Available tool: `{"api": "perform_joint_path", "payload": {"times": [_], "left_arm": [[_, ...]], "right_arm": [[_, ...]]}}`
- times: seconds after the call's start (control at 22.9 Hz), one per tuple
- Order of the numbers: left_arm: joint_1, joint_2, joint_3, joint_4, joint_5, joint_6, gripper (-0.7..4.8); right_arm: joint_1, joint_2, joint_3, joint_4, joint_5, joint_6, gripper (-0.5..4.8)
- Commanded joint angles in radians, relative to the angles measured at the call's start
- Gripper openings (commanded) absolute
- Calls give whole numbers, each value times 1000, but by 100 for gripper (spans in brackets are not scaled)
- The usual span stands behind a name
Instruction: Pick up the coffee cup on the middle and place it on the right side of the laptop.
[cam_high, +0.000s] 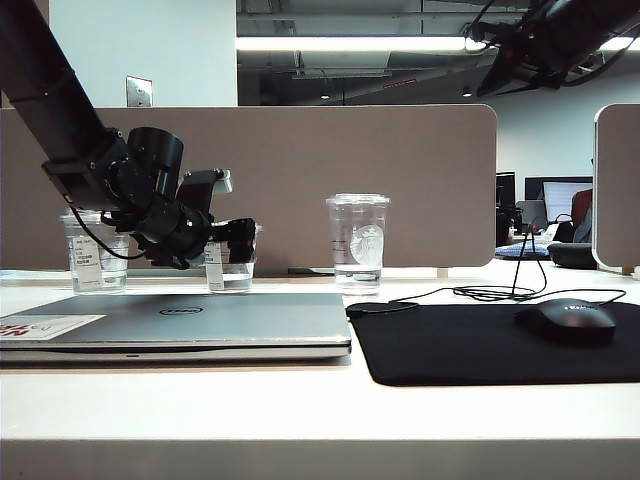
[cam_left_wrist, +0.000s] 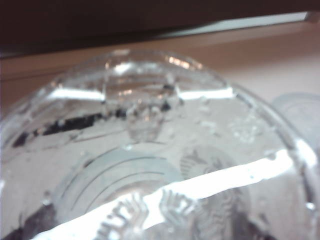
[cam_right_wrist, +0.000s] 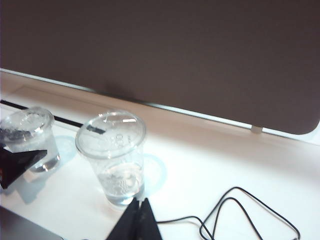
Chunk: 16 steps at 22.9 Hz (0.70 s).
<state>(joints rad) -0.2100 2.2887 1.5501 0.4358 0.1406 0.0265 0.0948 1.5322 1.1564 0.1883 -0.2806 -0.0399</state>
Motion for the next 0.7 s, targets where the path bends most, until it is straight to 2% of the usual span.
{"api": "perform_joint_path", "payload": {"times": [0.04, 0.09, 0.26, 0.48, 0.61, 0.7], "left_arm": [[-1, 3, 8, -2, -7, 3, 479], [-1, 4, 8, -1, -6, 3, 479], [-1, 5, 9, 0, -6, 12, 393], [-1, 5, 15, -1, -6, 26, 379], [-1, 5, 18, 14, -5, 26, 301], [-2, 5, 18, 21, -5, 26, 299]], "right_arm": [[0, -8, 8, -5, 1, -41, -4], [0, -8, 8, -7, 1, -41, -4], [0, -8, 7, -13, 1, -41, -4], [0, -8, 7, -13, 1, -41, -4], [0, -8, 7, -17, 1, -41, -4], [0, -8, 7, -32, 1, -41, -4]]}}
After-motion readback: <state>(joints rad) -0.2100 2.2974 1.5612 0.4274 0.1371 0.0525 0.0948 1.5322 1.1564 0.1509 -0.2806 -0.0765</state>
